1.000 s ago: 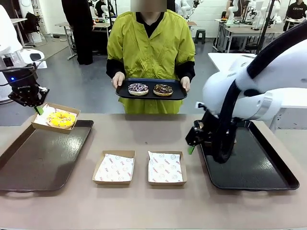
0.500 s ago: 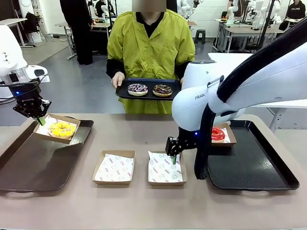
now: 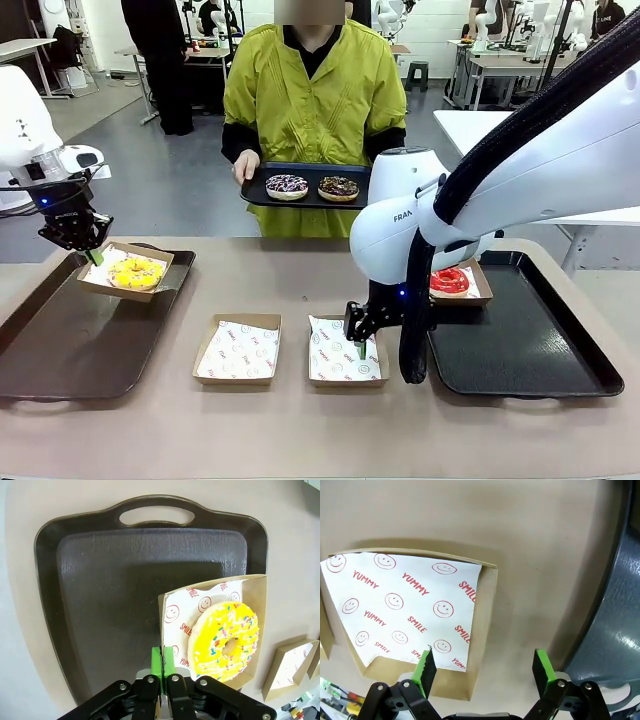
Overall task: Individually package the donuts and arrange them on the tray.
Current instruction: Place the picked Paper togo box on the Handle tray while simultaneously picking up another Paper togo box from the table with the other hand.
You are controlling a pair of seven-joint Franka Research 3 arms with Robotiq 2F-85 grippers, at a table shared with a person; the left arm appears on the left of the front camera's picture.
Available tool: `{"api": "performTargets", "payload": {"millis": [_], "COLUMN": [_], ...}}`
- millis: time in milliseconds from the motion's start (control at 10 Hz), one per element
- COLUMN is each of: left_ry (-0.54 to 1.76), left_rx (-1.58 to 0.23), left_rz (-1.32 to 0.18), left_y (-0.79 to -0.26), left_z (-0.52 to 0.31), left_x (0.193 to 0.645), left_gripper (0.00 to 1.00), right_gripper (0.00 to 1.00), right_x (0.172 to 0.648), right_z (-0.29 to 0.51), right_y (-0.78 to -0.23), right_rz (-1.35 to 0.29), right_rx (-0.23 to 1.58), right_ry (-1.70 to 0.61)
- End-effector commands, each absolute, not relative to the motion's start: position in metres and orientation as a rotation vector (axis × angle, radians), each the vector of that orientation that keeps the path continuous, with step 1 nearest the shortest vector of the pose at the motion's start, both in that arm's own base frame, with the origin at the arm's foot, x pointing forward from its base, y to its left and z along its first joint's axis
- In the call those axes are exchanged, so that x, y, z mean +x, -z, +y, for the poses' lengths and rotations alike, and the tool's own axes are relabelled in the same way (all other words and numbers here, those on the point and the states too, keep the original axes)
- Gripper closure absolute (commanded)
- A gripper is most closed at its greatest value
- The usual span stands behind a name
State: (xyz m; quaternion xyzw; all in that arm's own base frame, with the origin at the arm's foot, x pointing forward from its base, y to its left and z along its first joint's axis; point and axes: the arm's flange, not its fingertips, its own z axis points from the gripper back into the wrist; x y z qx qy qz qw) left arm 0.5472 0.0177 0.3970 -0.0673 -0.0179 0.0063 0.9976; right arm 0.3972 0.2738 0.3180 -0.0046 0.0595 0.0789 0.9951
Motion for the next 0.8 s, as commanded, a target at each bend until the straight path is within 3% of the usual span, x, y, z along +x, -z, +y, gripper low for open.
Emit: {"api": "performTargets", "payload": {"millis": [0, 700], "left_ry": [0.015, -0.010], "left_rx": [-0.174, -0.172], "left_rz": [-0.050, -0.073], "left_y": [-0.394, -0.373], "left_z": [0.024, 0.017], "left_x": [0.556, 0.577], "left_gripper": [0.99, 0.99], "right_gripper": [0.00, 0.00], "right_x": [0.405, 0.407], "right_z": [0.281, 0.278], "right_y": [-0.313, -0.308], "right_rz": [0.122, 0.064], "right_rx": [-0.037, -0.036], "right_ry": [-0.138, -0.091]}}
